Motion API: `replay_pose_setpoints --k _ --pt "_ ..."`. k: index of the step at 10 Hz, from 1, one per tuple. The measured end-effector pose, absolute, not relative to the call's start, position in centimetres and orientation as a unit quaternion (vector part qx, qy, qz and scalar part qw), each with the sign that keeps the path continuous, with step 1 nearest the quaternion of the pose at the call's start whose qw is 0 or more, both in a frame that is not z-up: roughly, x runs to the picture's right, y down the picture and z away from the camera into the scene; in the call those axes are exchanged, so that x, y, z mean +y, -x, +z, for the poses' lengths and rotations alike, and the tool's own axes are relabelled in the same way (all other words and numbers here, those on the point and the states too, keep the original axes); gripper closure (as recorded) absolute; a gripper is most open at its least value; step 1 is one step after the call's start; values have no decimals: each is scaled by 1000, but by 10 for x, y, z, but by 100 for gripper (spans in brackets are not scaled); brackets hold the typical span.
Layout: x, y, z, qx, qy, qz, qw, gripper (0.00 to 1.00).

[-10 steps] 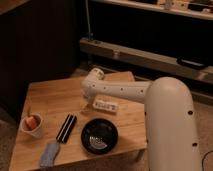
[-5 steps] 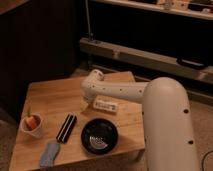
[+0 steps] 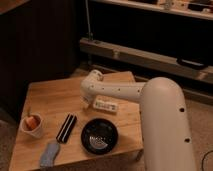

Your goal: Stand the bottle upright

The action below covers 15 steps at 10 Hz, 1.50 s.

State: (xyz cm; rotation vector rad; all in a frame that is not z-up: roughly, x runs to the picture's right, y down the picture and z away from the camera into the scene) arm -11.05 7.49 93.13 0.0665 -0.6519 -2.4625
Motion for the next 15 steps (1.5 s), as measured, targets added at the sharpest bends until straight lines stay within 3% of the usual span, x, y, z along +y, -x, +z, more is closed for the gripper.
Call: replay_pose_setpoints --k 1,3,9,15 --pt "75 110 932 -245 -23 -924 292 56" --pt "75 109 933 -247 -20 -925 289 62" --pt "67 109 926 -242 -28 -925 291 62" --pt "33 116 888 -232 -82 -919 308 62"
